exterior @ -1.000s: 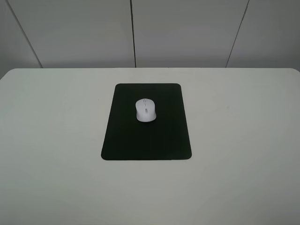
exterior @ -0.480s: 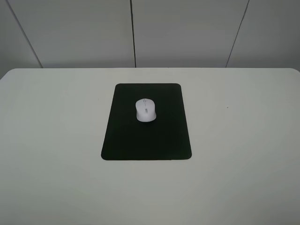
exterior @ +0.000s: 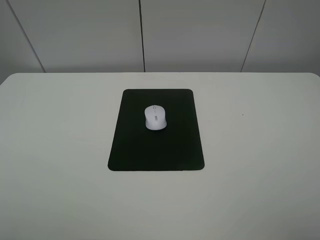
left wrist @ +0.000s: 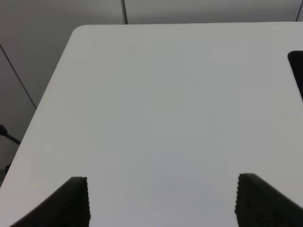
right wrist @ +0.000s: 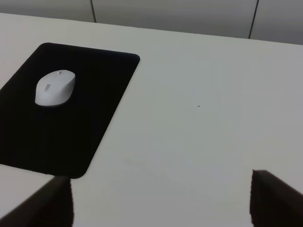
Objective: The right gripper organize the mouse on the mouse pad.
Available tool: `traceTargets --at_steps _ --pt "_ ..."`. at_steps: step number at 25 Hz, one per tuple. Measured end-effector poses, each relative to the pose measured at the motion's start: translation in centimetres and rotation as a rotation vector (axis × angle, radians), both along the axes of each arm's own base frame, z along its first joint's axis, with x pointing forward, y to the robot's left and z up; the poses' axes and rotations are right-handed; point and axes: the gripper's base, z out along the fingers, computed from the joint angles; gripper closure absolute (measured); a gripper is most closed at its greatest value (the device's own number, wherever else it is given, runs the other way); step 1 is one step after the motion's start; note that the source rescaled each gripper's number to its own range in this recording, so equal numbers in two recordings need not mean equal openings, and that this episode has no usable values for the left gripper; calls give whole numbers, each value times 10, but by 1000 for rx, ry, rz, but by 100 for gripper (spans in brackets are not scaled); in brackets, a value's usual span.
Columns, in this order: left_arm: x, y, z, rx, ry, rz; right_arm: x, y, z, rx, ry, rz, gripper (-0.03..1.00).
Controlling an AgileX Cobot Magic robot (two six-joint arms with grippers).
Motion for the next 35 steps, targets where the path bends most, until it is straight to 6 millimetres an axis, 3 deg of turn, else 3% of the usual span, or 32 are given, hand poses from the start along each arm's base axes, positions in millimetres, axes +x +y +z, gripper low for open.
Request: traceTargets --at_steps 13,35 --pt "0 0 0 0 0 0 -2 2 0 1 0 -274 -3" --pt "0 0 0 0 0 0 -2 2 -1 1 4 -281 -3"
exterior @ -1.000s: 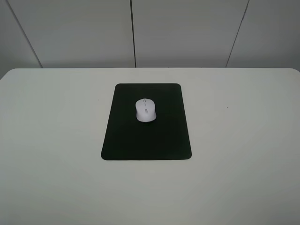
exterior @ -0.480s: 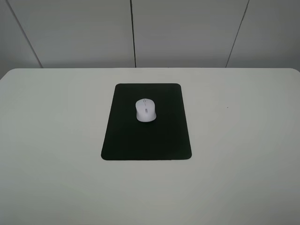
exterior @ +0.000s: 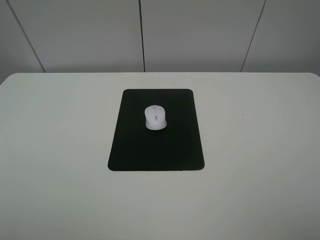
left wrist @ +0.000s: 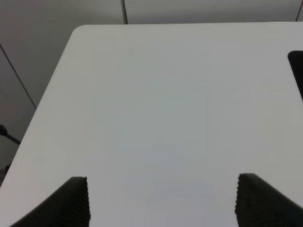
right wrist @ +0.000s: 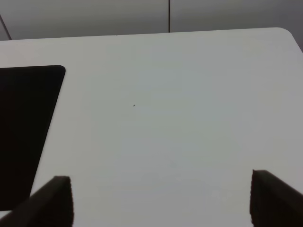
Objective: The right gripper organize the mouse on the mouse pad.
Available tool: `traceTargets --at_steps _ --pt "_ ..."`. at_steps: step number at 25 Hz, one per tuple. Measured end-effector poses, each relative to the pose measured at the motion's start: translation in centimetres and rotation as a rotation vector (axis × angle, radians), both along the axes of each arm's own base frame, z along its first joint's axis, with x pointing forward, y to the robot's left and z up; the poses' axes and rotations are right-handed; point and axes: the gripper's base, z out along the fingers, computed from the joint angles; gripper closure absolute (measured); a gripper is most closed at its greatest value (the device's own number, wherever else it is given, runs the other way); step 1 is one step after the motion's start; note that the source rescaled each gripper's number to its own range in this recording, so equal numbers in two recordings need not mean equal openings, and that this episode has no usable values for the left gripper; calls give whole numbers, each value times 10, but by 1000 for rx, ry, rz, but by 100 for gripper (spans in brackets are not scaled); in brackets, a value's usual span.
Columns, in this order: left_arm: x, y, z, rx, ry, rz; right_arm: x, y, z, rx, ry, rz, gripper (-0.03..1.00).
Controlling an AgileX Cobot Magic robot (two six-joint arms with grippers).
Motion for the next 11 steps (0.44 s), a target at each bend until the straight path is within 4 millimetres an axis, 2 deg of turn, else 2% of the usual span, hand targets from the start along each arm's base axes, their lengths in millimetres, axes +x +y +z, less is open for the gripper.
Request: traceTargets --at_steps 11 --pt "0 0 0 0 0 0 0 0 0 0 0 0 -3"
